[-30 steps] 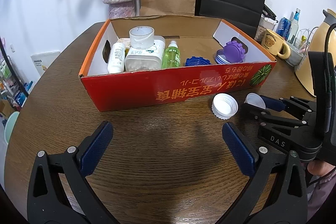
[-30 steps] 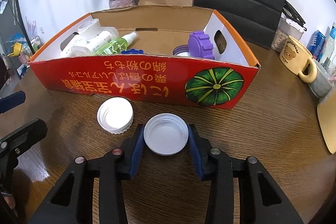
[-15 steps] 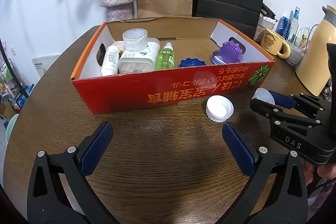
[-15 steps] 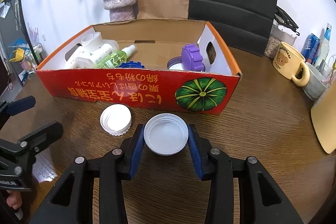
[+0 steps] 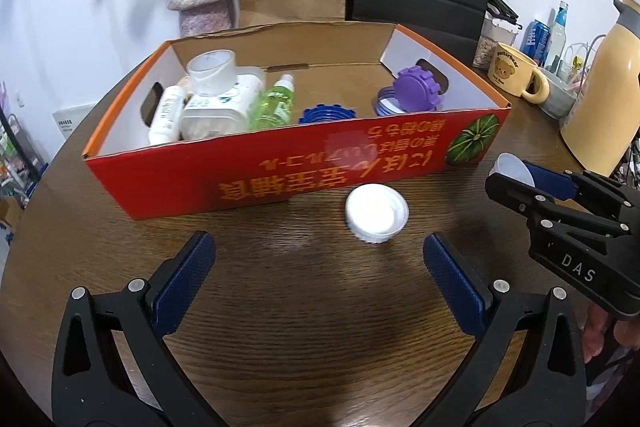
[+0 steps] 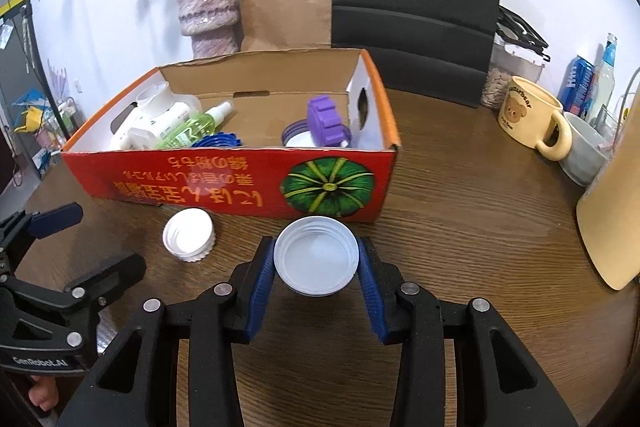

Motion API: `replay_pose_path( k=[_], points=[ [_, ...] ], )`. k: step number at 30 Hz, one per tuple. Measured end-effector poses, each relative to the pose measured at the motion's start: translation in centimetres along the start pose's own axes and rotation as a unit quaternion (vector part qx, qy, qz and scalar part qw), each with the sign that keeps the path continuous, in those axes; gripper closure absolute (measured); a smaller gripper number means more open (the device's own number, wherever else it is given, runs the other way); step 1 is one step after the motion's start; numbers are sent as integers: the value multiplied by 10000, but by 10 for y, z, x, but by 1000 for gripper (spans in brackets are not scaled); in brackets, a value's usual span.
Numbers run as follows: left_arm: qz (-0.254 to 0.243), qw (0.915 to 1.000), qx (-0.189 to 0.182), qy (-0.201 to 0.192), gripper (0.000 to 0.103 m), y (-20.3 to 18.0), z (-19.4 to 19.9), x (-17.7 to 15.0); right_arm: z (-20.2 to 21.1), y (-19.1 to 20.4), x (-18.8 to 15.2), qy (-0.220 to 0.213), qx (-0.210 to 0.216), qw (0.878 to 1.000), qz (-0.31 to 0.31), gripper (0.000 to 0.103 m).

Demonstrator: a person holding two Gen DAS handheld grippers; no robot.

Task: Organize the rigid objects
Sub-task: 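Grasp the other white bottle cap with the left tool while the right tool holds its cap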

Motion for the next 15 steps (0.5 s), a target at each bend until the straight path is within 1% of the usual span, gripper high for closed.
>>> replay_pose_path(
  k=[6,12,15],
  points=[
    [55,9999,35,79,0,-13,-7,2,4,-14,0,-47,-25,10000,-27,58],
    [193,9995,197,176,0,-25,-15,7,7,-30,2,-91,-80,9999,-88,58],
    [278,9991,213,244,0,-31,-19,8,8,-39,3,-121,-93,9998,-145,58]
  ],
)
Point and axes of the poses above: each gripper's, at about its wrist camera, not at the fingertips, and z roughly against the way its jaws point, y to its left, x to its top, the point moved 2 cm from there along -z, roughly the way its jaws point, and after that the axes turned 6 degrees about x, right-handed, at the moved point
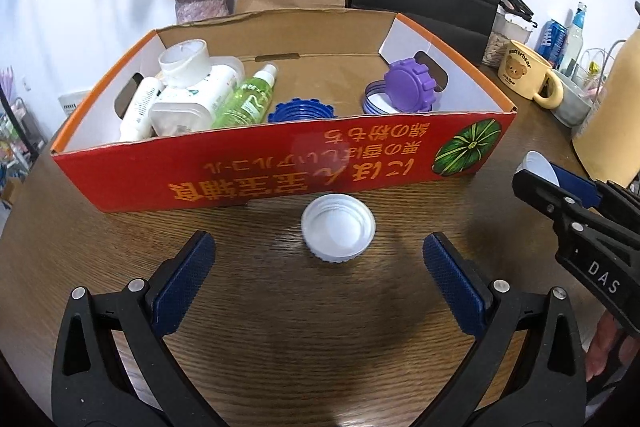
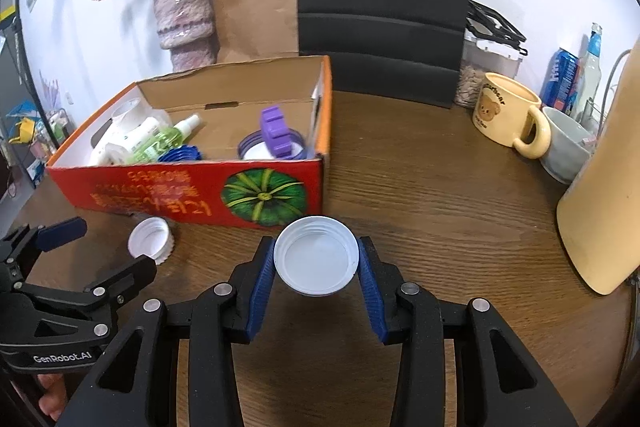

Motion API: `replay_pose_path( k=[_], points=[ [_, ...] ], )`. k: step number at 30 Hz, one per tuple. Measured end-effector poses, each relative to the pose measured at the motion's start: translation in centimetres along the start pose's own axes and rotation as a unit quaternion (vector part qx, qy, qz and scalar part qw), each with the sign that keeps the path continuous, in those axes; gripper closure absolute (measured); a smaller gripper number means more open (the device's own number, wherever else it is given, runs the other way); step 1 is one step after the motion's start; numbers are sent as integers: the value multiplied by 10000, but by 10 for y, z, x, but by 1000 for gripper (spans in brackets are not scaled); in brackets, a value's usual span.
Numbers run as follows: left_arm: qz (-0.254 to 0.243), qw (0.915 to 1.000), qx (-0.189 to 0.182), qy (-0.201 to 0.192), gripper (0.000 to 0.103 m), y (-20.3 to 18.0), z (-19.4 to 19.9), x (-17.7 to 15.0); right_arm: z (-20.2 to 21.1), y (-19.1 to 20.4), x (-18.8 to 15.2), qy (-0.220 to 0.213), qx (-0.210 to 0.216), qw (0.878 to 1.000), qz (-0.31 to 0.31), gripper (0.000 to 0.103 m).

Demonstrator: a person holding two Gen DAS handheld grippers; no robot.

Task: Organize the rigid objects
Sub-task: 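Grasp the other white bottle cap with the left tool while the right tool holds its cap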

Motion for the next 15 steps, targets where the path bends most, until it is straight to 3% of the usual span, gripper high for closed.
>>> replay_pose_path(
  k=[12,15],
  points=[
    [476,9982,286,233,2,-11,-14,5,-9,-18,4,44,37,10000,-5,58],
    [584,9974,285,307,13,-11,-17,6,-10,-20,5,34,49,10000,21,58]
  ],
)
Point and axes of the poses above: each gripper's, at about its wrist camera, not at the fingertips, and z roughly against the way its jaws point, y to its left, x to its top, the point moved 2 cm from there along -z, roughly the way its jaws point, and after that the axes turned 6 degrees about x, right-handed, at the moved point
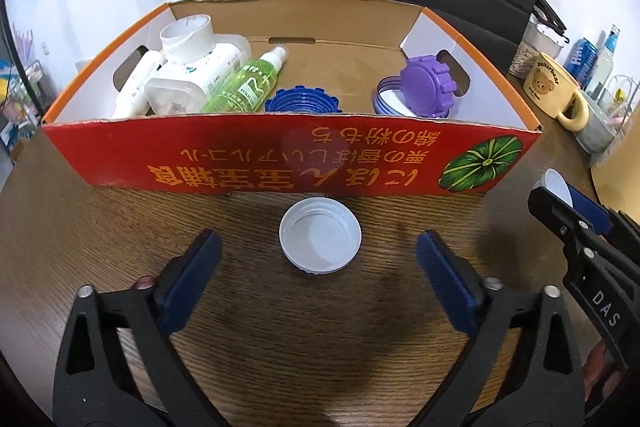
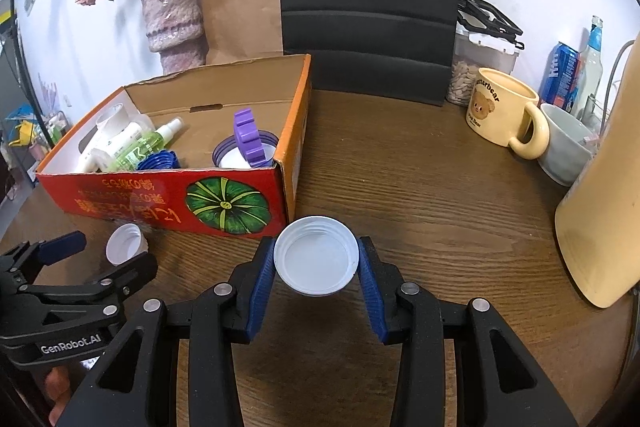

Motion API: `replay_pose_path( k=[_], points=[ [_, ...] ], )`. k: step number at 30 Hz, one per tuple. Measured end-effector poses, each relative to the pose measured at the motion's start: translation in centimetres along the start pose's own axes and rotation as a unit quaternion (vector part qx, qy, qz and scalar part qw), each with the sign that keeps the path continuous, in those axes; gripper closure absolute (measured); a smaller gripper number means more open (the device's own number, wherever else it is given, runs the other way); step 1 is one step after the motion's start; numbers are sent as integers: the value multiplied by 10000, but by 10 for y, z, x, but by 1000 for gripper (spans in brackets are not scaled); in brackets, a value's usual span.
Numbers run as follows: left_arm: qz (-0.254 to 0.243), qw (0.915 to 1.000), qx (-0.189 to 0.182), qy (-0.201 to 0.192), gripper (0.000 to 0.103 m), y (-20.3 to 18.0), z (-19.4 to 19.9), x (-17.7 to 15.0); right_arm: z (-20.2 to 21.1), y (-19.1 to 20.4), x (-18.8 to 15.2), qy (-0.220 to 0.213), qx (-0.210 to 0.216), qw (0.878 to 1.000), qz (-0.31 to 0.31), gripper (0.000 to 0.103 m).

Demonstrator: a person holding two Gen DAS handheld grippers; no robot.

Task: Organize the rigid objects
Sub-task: 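Grasp the other white bottle cap with the left tool while the right tool holds its cap, then carry both white caps over the box with both tools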

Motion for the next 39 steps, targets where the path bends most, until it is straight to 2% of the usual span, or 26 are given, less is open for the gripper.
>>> replay_pose_path(
  k=[4,11,15,27,39],
  points=[
    [81,9999,-3,126,22,0,-6,0,-3,1,0,22,25,10000,27,58],
    [83,9999,17,93,40,0,-6,2,-5,4,-1,35,43,10000,76,58],
    [51,10000,9,55,66,0,-4,2,-5,3,-2,31,33,10000,56,58],
    [10,10000,-58,55,66,-2,-1,1,-2,5,-4,-11,20,10000,68,58],
    [-77,9997,-49,-218,66,7,14,-1,7,12,-6,-166,22,9998,95,58]
  ],
)
Point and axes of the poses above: each gripper's, at about its wrist camera, not at the fingertips, and z roughly against the way its jaws point, y to its left, x to its top, the point moved 2 cm from there along -z, roughly the way its jaws point, and after that the axes turned 6 degrees about x, right-handed, at the moved point
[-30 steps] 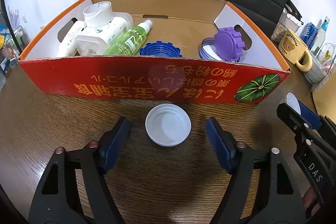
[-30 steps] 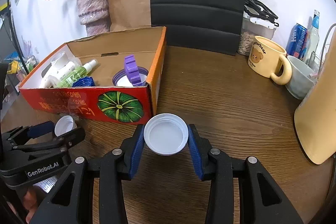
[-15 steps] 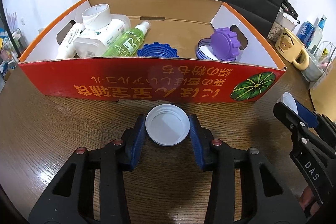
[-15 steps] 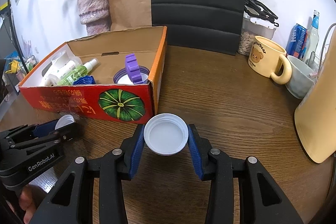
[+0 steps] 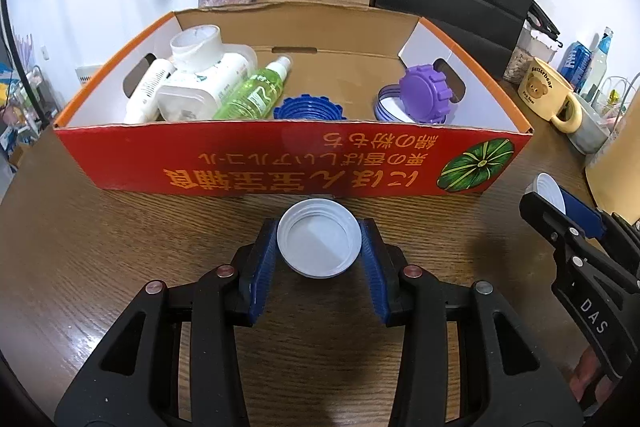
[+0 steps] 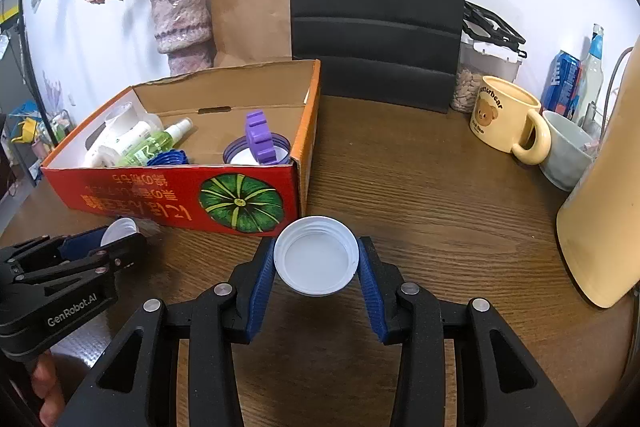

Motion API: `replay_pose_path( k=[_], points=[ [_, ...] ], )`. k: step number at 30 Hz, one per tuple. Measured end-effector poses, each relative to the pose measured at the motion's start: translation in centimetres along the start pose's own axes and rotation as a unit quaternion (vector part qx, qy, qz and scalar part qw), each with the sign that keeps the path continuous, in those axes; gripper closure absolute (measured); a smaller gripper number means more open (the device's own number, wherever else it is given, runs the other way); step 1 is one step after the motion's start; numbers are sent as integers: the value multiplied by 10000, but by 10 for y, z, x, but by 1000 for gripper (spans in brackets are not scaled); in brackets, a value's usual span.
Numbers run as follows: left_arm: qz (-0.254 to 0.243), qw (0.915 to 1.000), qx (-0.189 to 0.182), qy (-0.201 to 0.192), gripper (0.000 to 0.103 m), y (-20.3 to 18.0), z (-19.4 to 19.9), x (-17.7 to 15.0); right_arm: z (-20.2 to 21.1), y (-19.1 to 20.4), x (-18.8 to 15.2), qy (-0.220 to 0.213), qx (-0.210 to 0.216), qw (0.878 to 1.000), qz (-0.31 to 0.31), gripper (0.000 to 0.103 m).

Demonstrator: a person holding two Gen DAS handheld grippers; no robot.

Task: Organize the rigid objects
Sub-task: 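Carry both white caps over the box with both tools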

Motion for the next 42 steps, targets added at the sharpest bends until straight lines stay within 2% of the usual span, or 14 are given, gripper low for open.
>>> replay_pose_path(
  k=[13,20,42],
  points=[
    [46,9998,13,-190,66,33,16,-6,16,29,-9,-82,108,9998,126,58],
    [8,9991,42,-427,66,50,30,-6,22,49,-10,-137,145,9997,158,58],
    [222,9944,-2,-1031,66,83,58,27,33,89,20,-569,158,9983,23,58]
  ],
)
Point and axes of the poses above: each gripper's, at about its wrist camera, not at the fingertips, and z roughly against the way its jaws point, y to its left, x to its top, the point moved 2 cm from there along -z, roughly the way its jaws point, and after that the axes turned 6 degrees about x, right-handed, at the moved point
